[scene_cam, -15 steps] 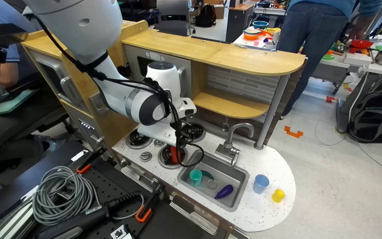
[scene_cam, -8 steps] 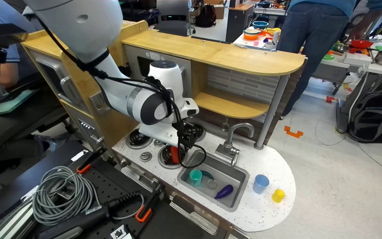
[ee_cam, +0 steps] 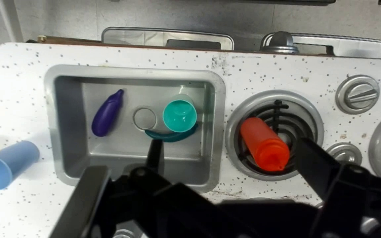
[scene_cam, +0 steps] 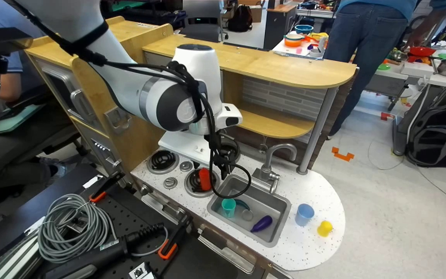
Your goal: Put the red sauce bottle inside the light blue cup in the sink, remove the sauce bottle from the cup and place it on the stove
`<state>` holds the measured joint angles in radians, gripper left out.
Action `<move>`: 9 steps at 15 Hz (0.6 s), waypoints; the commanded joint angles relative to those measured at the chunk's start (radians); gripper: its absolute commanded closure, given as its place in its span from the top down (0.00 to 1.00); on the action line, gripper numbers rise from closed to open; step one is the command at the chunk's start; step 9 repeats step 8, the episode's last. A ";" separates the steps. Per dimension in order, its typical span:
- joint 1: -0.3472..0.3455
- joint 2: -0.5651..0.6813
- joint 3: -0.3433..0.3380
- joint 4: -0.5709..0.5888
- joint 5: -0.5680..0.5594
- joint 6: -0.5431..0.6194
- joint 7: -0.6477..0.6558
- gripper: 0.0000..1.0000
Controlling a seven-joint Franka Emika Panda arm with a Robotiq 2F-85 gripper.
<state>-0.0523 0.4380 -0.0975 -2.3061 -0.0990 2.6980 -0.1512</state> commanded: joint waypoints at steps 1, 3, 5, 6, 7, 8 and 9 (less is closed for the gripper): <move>0.004 -0.226 -0.049 -0.141 -0.057 -0.085 0.046 1.00; -0.013 -0.145 -0.029 -0.078 -0.050 -0.070 0.035 1.00; -0.019 -0.187 -0.034 -0.097 -0.058 -0.084 0.040 1.00; -0.018 -0.179 -0.031 -0.094 -0.058 -0.083 0.040 1.00; -0.017 -0.170 -0.028 -0.094 -0.058 -0.082 0.040 1.00; -0.017 -0.162 -0.026 -0.093 -0.058 -0.081 0.040 1.00; -0.017 -0.162 -0.026 -0.093 -0.058 -0.081 0.040 1.00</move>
